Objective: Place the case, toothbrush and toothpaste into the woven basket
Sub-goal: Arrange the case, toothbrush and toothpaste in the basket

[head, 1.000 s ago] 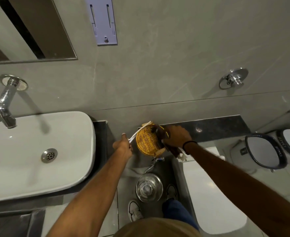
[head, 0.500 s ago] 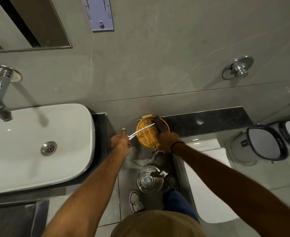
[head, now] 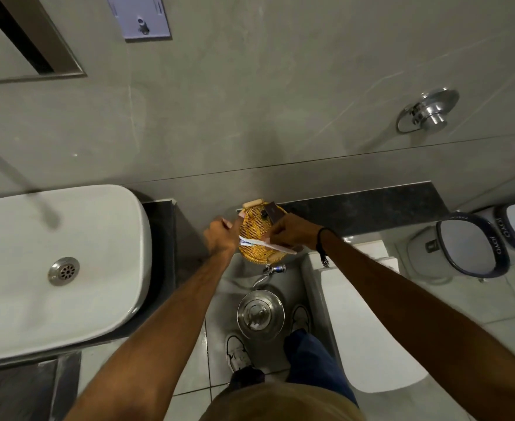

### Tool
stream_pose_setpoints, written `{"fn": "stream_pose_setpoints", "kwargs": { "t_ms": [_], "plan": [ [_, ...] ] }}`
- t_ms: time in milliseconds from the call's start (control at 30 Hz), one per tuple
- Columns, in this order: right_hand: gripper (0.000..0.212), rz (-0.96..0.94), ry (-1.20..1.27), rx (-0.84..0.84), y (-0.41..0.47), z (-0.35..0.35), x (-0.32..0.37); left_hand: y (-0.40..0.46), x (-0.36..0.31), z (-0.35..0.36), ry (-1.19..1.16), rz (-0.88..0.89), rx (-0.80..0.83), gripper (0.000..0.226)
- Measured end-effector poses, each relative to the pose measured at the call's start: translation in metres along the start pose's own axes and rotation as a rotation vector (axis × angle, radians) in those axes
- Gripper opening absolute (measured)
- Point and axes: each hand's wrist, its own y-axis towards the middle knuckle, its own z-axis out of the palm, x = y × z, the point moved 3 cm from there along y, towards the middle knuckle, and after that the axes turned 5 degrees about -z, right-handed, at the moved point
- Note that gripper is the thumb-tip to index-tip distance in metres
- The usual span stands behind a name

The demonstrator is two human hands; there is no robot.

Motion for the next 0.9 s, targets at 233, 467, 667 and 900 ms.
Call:
{"fn": "stream_pose_setpoints", "kwargs": {
  "t_ms": [233, 467, 667, 900],
  "plan": [
    [0.03, 0.179, 0.052, -0.036, 0.027, -0.024, -0.066, 0.031, 0.04, 0.034, -0.07, -0.389, 0.13, 0.049],
    [0.026, 0.176, -0.049, -0.166, 0.074, -0.002, -0.071, 0.06, 0.046, 0.069, -0.156, -0.399, 0.276, 0.009],
    [0.023, 0.146, -0.234, -0.254, 0.118, 0.02, -0.07, 0.089, 0.046, 0.088, 0.229, -0.212, 0.07, 0.032],
    [0.026, 0.102, -0.406, -0.312, 0.143, 0.044, -0.075, 0.1, 0.055, 0.106, 0.515, -0.027, 0.161, 0.03]
  ]
}}
